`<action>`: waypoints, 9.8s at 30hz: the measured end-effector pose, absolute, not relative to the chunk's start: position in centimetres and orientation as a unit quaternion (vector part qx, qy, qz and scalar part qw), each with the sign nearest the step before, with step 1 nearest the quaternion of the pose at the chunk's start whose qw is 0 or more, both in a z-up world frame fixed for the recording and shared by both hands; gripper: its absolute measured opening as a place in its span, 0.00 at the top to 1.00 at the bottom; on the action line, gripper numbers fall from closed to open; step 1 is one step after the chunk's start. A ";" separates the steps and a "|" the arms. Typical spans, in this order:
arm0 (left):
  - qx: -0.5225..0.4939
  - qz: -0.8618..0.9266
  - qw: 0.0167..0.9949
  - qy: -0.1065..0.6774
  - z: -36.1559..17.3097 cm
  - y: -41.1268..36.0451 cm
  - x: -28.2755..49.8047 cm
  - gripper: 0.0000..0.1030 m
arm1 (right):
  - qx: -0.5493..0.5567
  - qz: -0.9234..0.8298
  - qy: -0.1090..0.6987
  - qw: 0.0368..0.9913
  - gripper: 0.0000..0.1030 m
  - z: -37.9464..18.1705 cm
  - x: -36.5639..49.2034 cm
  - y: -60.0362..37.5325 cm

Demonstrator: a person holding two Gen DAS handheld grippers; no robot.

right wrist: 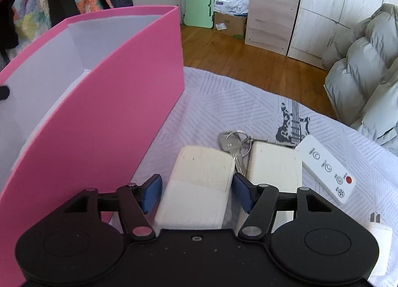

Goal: Organize rigid objects
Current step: 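Grasp a cream power bank with the right tool, then carry the cream power bank into the pink box and release it, then move the right tool back to the remaining cream power bank, then grasp the second cream power bank with the right tool, then carry the second power bank into the pink box and open the right tool, then withdraw the open right tool from the pink box to the table, then grasp the cream TCL remote with the right tool, then carry the TCL remote into the pink box and open the right tool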

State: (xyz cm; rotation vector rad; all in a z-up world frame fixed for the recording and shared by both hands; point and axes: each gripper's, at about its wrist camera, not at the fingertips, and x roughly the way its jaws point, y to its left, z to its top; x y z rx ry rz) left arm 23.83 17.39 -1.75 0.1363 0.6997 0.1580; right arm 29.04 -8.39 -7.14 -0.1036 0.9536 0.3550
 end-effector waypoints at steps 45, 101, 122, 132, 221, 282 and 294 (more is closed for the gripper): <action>0.069 0.077 0.934 0.342 -1.5 17.4 23.9 0.91 | 0.080 0.340 0.223 0.910 0.43 9.7 22.2 -9.2; 0.068 0.072 0.935 0.340 -1.4 17.4 24.2 0.91 | 0.016 0.294 0.354 0.888 0.32 1.8 21.0 -15.1; 0.126 0.080 0.927 0.345 -1.4 15.9 24.4 0.91 | 0.025 0.140 0.463 0.875 0.32 -6.0 29.6 -16.1; 0.119 0.080 0.928 0.344 -1.4 15.9 24.5 0.91 | -0.035 0.133 0.448 0.883 0.43 -7.7 31.4 -13.4; 0.091 0.068 0.938 0.328 -1.2 16.3 24.0 0.91 | -0.056 0.369 0.406 0.834 0.71 -0.9 29.0 0.8; 0.117 0.070 0.934 0.329 -1.1 15.8 24.1 0.91 | -0.028 0.104 0.458 0.882 0.32 -8.8 24.3 -17.1; 0.115 0.069 0.935 0.329 -1.1 16.2 23.9 0.91 | 0.007 0.133 0.373 0.918 0.42 -4.9 22.0 -17.8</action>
